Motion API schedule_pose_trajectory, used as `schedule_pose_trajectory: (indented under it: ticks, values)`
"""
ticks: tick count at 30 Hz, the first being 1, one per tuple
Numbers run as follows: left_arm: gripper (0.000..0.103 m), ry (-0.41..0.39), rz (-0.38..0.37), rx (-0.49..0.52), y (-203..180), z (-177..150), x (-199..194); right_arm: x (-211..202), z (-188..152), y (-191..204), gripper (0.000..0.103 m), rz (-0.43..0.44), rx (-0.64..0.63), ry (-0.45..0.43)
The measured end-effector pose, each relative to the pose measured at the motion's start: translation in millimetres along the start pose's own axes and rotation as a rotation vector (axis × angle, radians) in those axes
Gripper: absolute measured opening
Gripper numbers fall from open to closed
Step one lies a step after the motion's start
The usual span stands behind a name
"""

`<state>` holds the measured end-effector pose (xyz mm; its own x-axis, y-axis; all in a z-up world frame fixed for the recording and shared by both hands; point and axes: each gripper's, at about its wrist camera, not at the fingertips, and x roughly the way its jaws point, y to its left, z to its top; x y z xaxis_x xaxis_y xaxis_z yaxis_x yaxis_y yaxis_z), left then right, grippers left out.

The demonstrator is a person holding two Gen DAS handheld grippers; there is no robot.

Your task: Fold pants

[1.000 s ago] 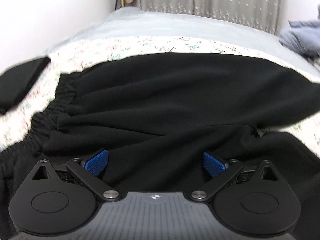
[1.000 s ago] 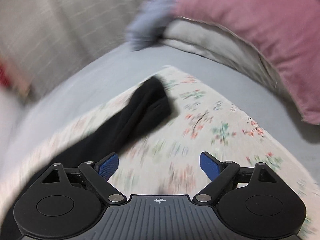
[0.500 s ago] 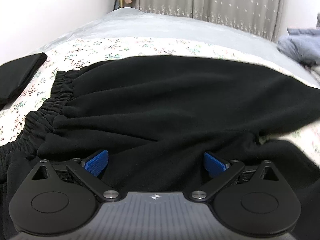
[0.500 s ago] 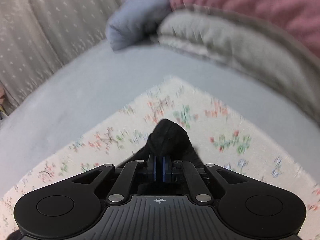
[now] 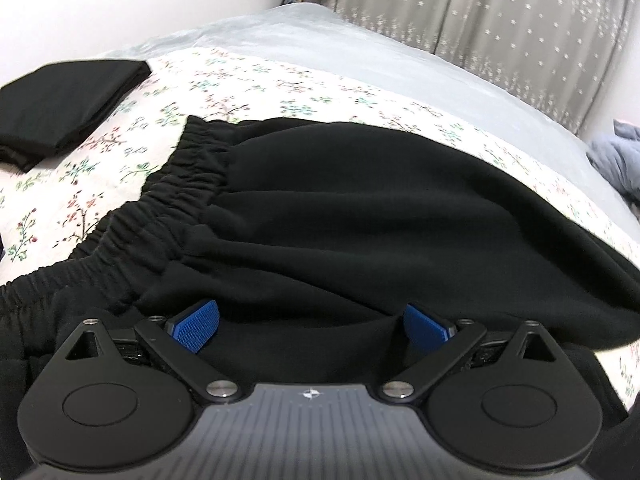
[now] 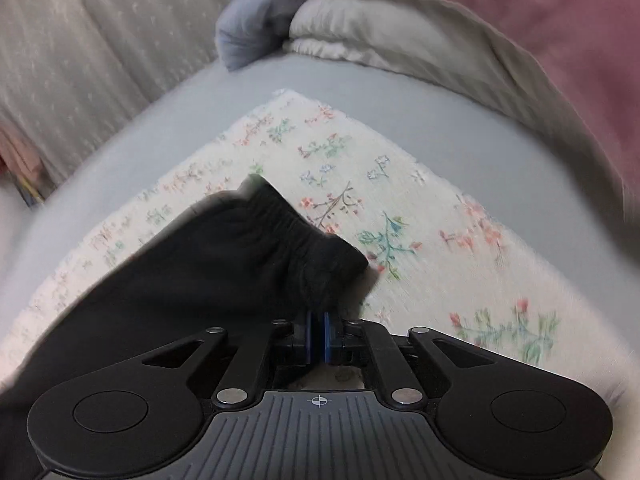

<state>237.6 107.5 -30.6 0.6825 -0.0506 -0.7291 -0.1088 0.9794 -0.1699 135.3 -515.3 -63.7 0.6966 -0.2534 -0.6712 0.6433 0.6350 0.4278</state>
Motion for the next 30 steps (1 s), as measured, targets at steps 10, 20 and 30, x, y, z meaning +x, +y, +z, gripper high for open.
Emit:
schedule_pose_trajectory:
  ticks: [10, 20, 30]
  values:
    - [0.103, 0.009, -0.027, -0.017, 10.9, 4.9, -0.1, -16.7, 20.7, 48.2, 0.045, -0.183, -0.242, -0.069]
    - [0.103, -0.007, -0.005, 0.03, 6.2, 3.4, 5.4, 67.1, 58.0, 93.8, 0.021, -0.207, -0.521, -0.038]
    - [0.103, -0.016, 0.013, 0.054, 4.4, 0.8, 6.5, 17.2, 101.9, 114.9, 0.0, -0.251, -0.567, -0.224]
